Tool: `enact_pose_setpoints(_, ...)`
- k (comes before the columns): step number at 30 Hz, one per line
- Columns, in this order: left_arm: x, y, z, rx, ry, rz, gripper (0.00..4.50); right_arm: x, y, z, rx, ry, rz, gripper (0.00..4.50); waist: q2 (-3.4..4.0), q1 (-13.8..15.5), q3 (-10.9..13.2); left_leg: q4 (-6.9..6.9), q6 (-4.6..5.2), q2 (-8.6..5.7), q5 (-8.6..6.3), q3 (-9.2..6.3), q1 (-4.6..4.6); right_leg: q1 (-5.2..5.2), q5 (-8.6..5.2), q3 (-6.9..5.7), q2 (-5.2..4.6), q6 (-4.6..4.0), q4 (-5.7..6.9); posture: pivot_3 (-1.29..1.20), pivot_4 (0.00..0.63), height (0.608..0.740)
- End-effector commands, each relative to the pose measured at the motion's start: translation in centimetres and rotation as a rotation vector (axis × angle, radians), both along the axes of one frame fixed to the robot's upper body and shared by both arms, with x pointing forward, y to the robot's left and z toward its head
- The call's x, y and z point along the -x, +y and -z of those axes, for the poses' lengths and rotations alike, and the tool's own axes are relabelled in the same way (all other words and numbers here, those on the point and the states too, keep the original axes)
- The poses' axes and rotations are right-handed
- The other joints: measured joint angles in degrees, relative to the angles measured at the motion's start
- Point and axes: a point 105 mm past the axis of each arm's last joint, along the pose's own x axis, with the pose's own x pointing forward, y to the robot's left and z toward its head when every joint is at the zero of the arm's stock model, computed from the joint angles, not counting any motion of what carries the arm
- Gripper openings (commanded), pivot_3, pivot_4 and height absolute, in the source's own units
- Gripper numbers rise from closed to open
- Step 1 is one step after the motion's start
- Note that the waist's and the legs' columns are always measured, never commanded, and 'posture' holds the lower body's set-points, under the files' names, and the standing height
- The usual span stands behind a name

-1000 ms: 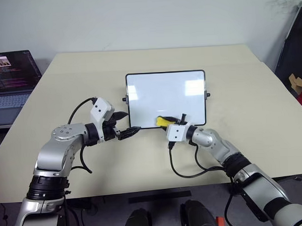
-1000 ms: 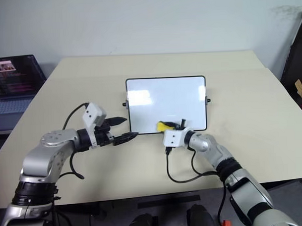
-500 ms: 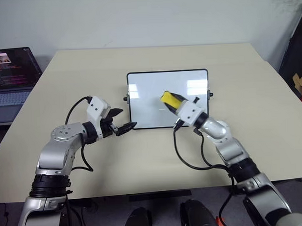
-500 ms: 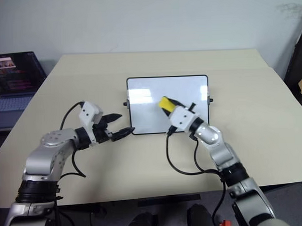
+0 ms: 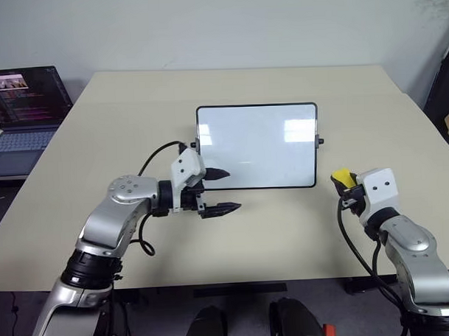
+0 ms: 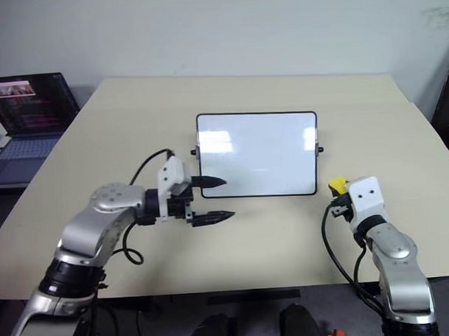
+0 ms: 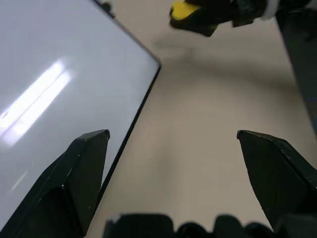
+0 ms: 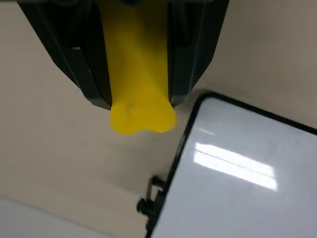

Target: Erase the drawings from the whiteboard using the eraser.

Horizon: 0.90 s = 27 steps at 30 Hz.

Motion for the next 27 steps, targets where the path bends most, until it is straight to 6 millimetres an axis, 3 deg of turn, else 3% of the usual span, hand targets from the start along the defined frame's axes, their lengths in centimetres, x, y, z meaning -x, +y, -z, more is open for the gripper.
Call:
enact_pose_setpoints(1,0.0,-2.7,-0.3,-0.016,-0.039,0.131,4.50,-0.2,-0.2,-0.5,-0.074,-0.010,0.053,1.17,0.00,-0.01,0.00,0.01,0.00,0.00,0.00,0.01,0.07,0.07,0.00,0.01,0.02,0.00,0.01,0.00,0.150,0.740)
enact_pose_setpoints(8,-0.6,-6.2,0.2,-0.045,-0.073,0.285,4.50,-1.2,-1.8,1.0,-0.163,0.054,0.148,1.17,0.00,-0.74,0.00,0.01,0.01,0.05,0.00,0.07,0.16,0.16,-0.01,0.05,0.10,0.01,-0.01,0.00,0.150,0.740)
enact_pose_setpoints(17,-0.7,-7.9,0.5,-0.046,-0.109,0.335,4.50,-2.2,-2.6,1.2,-0.221,0.061,0.181,1.17,0.01,-0.94,-0.01,0.01,0.01,0.06,0.00,0.10,0.17,0.15,-0.01,0.09,0.11,0.01,0.00,0.00,0.150,0.740)
enact_pose_setpoints(26,-0.8,-8.1,0.7,-0.020,-0.124,0.308,4.50,-3.0,-3.0,0.8,-0.229,0.034,0.184,4.30,0.03,-0.89,-0.02,0.03,0.02,0.06,0.00,0.10,0.16,0.15,-0.01,0.10,0.10,0.01,0.02,0.00,0.150,0.740)
enact_pose_setpoints(27,-0.9,-8.0,0.6,-0.010,-0.126,0.288,4.50,-3.0,-2.9,0.3,-0.217,0.012,0.177,4.48,0.04,-0.89,-0.02,0.03,0.02,0.06,0.00,0.10,0.16,0.15,-0.01,0.10,0.10,0.01,0.03,0.00,0.150,0.740)
